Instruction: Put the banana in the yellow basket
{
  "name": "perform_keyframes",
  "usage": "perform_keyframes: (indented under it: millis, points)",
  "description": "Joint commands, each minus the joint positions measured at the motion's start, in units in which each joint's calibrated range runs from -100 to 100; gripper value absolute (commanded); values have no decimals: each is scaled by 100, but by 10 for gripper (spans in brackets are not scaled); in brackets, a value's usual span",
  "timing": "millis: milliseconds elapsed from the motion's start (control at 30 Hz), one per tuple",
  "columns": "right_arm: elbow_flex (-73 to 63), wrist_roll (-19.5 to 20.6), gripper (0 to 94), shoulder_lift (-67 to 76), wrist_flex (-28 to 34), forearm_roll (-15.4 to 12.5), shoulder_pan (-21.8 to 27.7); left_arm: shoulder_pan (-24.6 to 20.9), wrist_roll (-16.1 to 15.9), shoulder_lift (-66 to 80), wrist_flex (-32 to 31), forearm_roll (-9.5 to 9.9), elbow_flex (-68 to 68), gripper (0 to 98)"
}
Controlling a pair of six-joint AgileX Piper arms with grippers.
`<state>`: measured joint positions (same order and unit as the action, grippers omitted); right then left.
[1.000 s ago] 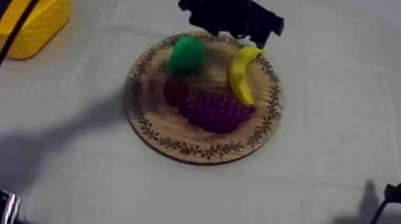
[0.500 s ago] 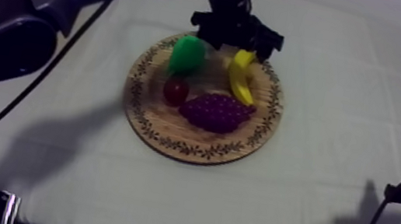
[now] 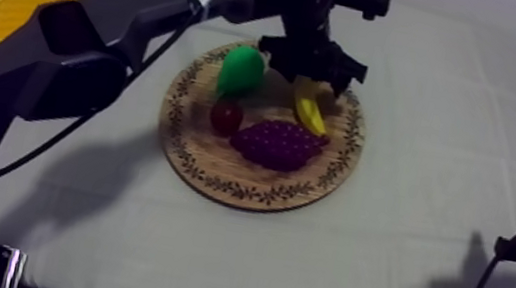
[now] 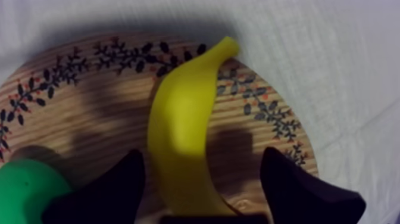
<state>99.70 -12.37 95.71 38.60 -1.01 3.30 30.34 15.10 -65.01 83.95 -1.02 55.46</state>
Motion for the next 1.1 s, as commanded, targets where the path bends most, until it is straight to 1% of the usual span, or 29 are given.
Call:
perform_keyframes:
  millis: [0,167,233,300,333,400,533,767,933,1067]
  points:
    - [-3,-1,6,-4,-5,1,-1,-16,-1,-49,44,-22,19,631]
    - [-3,-1,6,-4,-5,1,-1,-61,6,-106,117,-63,-63,443]
    - [-3,-1,6,-4,-5,1,-1,-69,27,-93,124,-67,-123,329]
    - [-3,-1,6,-4,-5,1,-1,-67,68,-62,130,-53,-160,188]
    - [-3,-1,6,-4,-5,1,-1,-63,81,-30,133,-48,-195,141]
    - [-3,-1,6,-4,-5,1,-1,-51,111,91,136,-33,-322,87]
    - [-3,-1,6,-4,-5,1,-1,-17,195,694,139,89,-781,52]
    - [-3,-1,6,-4,-5,1,-1,-119,284,2620,140,373,-1751,56]
    - [-3,-1,6,-4,-5,1,-1,-436,132,3929,160,588,-2179,96]
    - [-3,-1,6,-4,-5,1,-1,-831,-19,4708,194,843,-2510,110]
